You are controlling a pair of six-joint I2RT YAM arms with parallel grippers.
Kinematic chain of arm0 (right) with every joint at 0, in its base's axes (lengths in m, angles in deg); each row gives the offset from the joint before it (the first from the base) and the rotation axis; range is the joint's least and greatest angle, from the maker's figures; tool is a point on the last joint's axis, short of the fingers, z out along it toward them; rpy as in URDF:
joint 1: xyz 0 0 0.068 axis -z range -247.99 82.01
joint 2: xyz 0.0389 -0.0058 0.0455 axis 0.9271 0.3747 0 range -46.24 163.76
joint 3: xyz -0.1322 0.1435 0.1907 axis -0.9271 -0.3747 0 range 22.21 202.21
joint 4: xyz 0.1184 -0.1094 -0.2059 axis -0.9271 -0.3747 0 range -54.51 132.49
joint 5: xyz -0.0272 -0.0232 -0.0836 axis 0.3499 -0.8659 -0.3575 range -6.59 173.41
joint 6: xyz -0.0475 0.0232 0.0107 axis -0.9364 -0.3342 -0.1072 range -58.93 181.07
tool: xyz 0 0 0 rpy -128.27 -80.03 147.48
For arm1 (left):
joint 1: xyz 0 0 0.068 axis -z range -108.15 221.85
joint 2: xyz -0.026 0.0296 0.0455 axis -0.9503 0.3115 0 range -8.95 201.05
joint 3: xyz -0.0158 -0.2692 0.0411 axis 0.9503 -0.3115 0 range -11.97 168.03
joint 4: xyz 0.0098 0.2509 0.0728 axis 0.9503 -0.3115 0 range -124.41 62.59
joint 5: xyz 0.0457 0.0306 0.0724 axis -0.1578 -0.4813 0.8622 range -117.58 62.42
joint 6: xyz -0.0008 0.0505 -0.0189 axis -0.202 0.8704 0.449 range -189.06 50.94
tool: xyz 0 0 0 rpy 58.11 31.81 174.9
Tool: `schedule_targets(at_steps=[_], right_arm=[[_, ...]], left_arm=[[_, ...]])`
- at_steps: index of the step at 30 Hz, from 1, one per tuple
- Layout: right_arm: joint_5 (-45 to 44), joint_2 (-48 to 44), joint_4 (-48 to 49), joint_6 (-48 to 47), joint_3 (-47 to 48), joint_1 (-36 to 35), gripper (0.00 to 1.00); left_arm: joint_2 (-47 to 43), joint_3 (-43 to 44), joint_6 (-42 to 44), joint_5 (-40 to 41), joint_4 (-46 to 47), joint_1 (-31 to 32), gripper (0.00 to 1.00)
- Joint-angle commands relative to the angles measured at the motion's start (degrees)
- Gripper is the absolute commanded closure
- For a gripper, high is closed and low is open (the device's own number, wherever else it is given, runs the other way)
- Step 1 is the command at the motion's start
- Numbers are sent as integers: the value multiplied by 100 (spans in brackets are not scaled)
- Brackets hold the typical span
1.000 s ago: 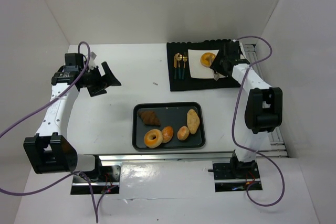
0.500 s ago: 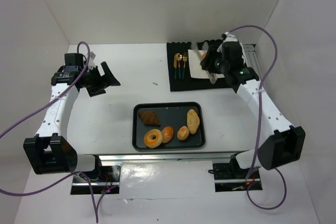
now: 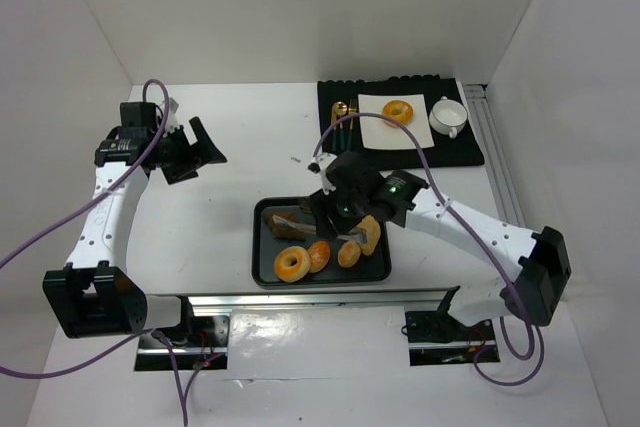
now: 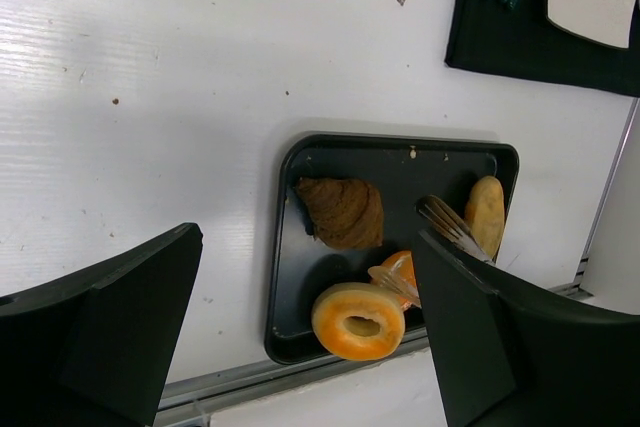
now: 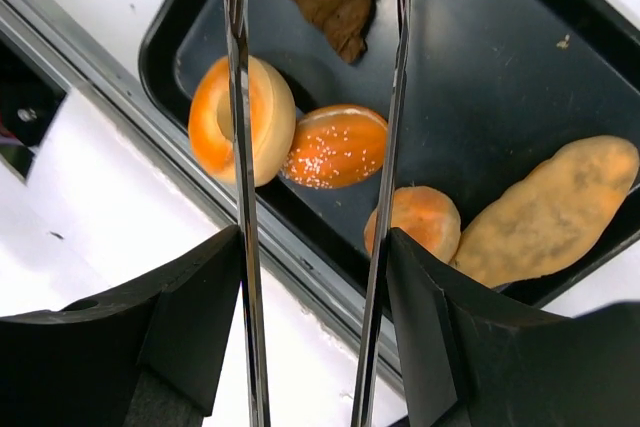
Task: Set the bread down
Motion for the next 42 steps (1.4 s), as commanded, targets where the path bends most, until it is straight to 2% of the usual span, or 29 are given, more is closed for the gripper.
schedule_targets(at_steps=[1, 11, 21, 23, 26, 32, 38, 42], right_arm=[[-325, 94, -301, -46, 274, -273, 35], [-703, 797, -311, -204, 573, -528, 34], [-756, 1352, 234, -380, 758, -529, 32], [-756, 1422, 296, -433, 811, -529, 34], [-817, 1475, 191, -433, 872, -529, 44], [-1186, 782, -134, -433, 1127, -529, 53], [-1871, -1, -276, -127, 1197, 278, 54], [-2539, -194, 101, 348, 996, 1394, 54]], left_arm=[[-118, 198, -79, 41, 28, -31, 0], [-117, 145, -27, -12, 28, -31, 0], [-117, 92, -27, -65, 28, -31, 0], [-117, 92, -27, -65, 28, -31, 0], [-117, 144, -27, -65, 28, -31, 0], [-117, 145, -27, -117, 81, -31, 0], [-65, 92, -79, -170, 134, -31, 0], [-12, 92, -79, -170, 134, -31, 0]])
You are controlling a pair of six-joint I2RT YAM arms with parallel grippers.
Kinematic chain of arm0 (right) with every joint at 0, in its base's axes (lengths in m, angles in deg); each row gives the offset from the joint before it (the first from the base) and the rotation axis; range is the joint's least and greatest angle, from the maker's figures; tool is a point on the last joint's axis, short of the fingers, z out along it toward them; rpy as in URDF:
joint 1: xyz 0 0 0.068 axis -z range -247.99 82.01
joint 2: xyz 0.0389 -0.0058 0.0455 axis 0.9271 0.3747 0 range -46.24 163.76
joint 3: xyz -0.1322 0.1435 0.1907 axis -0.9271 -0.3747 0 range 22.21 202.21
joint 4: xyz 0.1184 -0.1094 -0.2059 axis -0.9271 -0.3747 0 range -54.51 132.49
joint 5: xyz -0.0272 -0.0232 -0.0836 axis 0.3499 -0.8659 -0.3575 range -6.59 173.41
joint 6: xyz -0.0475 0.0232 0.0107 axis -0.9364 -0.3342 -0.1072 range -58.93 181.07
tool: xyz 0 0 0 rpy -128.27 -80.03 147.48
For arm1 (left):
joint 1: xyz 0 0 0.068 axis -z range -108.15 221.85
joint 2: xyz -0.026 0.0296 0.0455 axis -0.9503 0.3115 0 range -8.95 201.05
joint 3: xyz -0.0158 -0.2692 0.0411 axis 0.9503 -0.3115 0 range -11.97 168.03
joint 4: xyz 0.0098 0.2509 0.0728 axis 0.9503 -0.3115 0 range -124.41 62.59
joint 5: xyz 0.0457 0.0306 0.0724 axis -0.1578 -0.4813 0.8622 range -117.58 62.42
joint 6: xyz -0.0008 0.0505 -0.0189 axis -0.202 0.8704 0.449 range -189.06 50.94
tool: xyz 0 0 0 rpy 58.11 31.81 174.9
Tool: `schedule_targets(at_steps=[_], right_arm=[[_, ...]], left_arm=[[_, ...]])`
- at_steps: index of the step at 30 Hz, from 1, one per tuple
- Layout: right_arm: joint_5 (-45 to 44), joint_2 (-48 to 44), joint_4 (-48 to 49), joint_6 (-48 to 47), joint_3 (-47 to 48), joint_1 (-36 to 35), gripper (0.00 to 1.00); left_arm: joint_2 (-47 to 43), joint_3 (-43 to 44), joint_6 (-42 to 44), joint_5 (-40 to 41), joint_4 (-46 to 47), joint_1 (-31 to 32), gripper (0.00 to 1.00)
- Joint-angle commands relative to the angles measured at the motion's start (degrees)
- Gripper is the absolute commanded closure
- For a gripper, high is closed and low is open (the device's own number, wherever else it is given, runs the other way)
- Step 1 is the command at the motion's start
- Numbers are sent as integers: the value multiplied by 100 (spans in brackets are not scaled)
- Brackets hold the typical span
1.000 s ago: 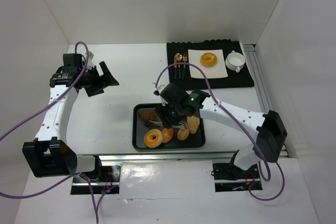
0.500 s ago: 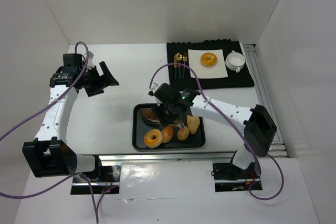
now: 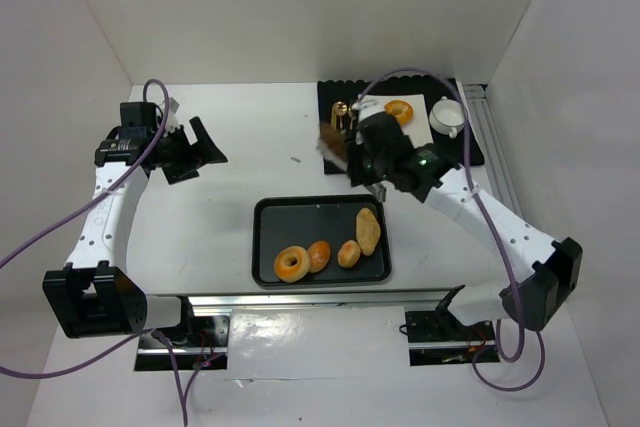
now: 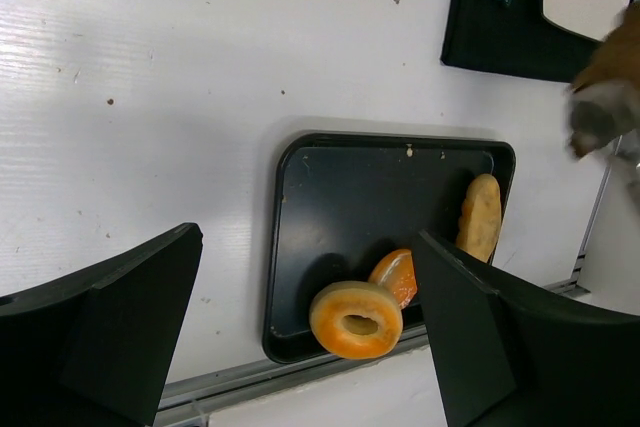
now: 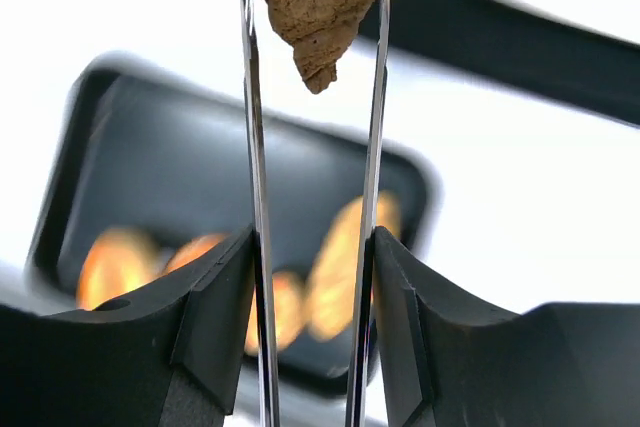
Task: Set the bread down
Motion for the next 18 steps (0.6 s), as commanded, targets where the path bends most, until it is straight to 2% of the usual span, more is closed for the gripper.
schedule_targets(at_steps=[1, 4, 6, 13, 18], right_arm=[[-652, -223, 442, 495, 5, 1105, 54], [-12, 2, 1242, 496, -118, 2029, 54], [157, 337, 1532, 409, 30, 2278, 54], [580, 1814, 1614, 100, 1014, 2613, 53], [702, 2245, 1867, 161, 1024, 2780, 53]], left_arm=[[-14, 92, -79, -120, 123, -31, 0], [108, 145, -79, -243, 176, -31, 0], [109, 145, -79, -243, 176, -31, 0], [223, 206, -27, -173, 176, -31, 0], [408, 259, -27, -225, 176, -31, 0]])
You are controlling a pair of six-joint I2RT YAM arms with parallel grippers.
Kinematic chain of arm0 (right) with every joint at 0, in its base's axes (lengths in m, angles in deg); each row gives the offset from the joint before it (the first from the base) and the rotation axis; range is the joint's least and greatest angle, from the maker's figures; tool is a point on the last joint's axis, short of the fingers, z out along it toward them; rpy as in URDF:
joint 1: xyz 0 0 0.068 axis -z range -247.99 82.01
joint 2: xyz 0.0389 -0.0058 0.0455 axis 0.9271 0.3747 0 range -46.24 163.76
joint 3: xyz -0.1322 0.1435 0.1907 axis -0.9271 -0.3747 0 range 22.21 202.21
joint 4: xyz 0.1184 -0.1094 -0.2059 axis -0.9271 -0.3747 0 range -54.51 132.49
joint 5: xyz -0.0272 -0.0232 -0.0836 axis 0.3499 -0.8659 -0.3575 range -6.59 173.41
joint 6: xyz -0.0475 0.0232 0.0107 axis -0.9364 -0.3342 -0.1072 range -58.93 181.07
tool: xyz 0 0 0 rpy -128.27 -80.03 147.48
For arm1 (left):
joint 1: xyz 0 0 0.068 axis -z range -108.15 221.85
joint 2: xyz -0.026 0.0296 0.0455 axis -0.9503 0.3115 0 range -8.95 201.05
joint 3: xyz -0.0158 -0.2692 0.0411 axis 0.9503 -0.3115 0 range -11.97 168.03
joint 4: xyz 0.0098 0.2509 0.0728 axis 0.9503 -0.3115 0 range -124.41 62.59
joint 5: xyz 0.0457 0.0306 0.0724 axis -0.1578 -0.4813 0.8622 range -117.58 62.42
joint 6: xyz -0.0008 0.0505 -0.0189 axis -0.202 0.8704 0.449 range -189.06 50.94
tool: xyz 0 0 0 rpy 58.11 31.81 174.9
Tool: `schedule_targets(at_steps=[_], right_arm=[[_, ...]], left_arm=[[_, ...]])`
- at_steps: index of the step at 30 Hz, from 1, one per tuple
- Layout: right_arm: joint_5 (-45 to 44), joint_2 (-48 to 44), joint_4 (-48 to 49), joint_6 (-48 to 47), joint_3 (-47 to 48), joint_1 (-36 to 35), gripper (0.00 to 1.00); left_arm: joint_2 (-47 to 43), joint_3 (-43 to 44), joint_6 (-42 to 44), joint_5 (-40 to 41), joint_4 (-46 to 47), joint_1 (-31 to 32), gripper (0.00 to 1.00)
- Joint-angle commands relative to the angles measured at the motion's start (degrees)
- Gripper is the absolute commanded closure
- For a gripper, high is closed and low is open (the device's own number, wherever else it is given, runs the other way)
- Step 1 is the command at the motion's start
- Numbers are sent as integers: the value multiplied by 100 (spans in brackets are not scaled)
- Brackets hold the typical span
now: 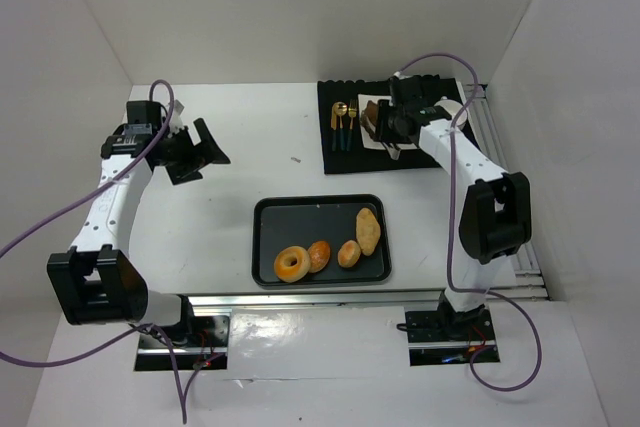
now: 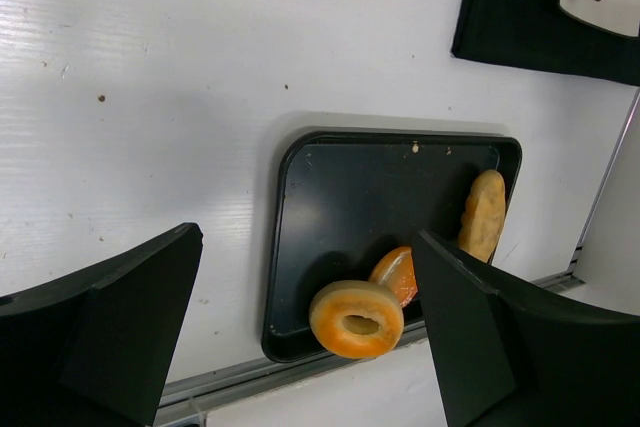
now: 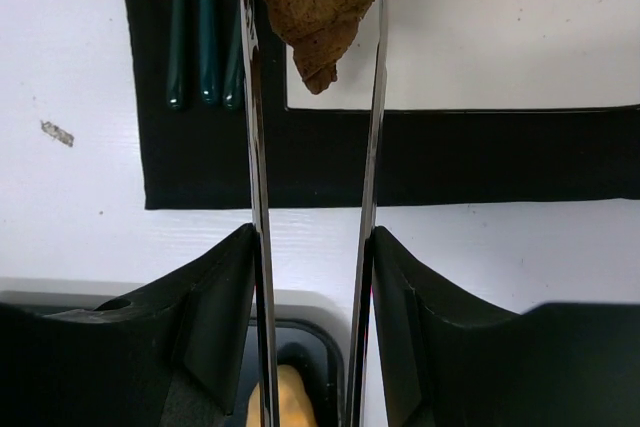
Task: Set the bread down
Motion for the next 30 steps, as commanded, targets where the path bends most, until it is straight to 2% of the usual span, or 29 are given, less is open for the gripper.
schedule_targets(at_steps=[1, 4, 7, 10, 18, 21, 25, 28, 30], right_arm=[[193, 60, 609, -28, 233, 236, 53], [194, 218, 759, 24, 180, 298, 52], [334, 350, 557, 86, 477, 298, 40], [273, 281, 364, 86, 592, 237, 34], [-8, -299, 258, 200, 260, 184, 33], [-131, -782, 135, 200, -4, 79, 37], [-254, -1599, -321, 262, -557, -184, 37], [-255, -2607, -796, 498, -1181, -482, 37], [68, -3179, -1120, 552, -1708, -737, 37]], left_arm=[[84, 250, -29, -109, 132, -31, 0], [137, 250, -29, -109, 132, -31, 0], [190, 250, -29, -109, 132, -31, 0], [243, 250, -29, -109, 132, -31, 0], [190, 250, 24, -215, 185, -31, 0], [128, 198, 24, -268, 185, -31, 0], [23, 198, 24, -320, 185, -31, 0], [-29, 146, 24, -382, 185, -31, 0], [-143, 93, 24, -382, 185, -31, 0]])
